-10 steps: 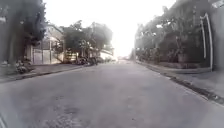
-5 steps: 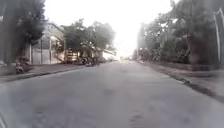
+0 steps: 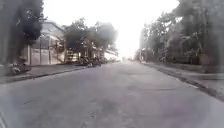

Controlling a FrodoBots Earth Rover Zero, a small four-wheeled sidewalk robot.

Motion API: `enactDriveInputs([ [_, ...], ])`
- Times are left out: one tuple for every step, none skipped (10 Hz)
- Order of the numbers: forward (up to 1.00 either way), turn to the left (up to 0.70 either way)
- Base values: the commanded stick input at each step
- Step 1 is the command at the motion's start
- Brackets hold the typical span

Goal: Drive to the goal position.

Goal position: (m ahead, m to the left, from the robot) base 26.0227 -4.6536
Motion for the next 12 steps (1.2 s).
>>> enactDriveInputs([
  [0.91,0.00],
  [0.92,0.00],
  [0.94,0.00],
  [0.94,0.00],
  [0.95,0.00],
  [0.95,0.00],
  [0.95,0.00],
  [0.95,0.00],
  [0.95,0.00],
  [0.94,0.00],
  [0.88,0.00],
  [0.87,0.00],
])
